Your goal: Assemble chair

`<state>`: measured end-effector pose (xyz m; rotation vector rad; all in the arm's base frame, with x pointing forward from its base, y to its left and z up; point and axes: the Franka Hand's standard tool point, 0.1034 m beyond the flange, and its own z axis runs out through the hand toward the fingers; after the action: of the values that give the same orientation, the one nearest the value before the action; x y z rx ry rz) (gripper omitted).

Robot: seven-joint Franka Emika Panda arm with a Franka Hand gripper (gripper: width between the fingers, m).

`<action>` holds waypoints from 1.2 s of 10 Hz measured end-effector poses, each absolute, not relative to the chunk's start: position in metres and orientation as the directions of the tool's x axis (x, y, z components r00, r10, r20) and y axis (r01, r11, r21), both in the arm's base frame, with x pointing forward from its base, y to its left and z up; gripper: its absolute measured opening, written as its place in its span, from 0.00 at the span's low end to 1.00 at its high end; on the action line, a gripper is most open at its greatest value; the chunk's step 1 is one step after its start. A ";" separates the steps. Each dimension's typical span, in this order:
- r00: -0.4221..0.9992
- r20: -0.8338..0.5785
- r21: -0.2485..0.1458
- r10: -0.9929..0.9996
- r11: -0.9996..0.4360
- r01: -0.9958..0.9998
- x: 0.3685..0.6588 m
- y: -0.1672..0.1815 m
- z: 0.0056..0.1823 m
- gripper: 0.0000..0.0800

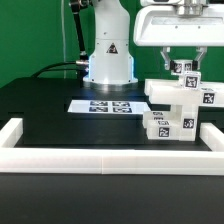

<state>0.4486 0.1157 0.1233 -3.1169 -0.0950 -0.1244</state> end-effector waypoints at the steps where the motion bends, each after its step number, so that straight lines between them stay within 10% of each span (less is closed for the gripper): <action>1: 0.995 0.080 -0.018 0.060 -0.998 0.062 0.449 0.116 0.123 0.49; 12: 0.996 0.068 -0.010 0.056 -0.998 0.057 0.443 0.119 0.115 0.49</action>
Offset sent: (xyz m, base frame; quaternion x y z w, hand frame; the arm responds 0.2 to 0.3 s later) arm -0.0131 0.0043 0.0055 0.0010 -0.0162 0.0113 0.9998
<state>0.4433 0.1192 0.1154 -3.1263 -0.0884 -0.1057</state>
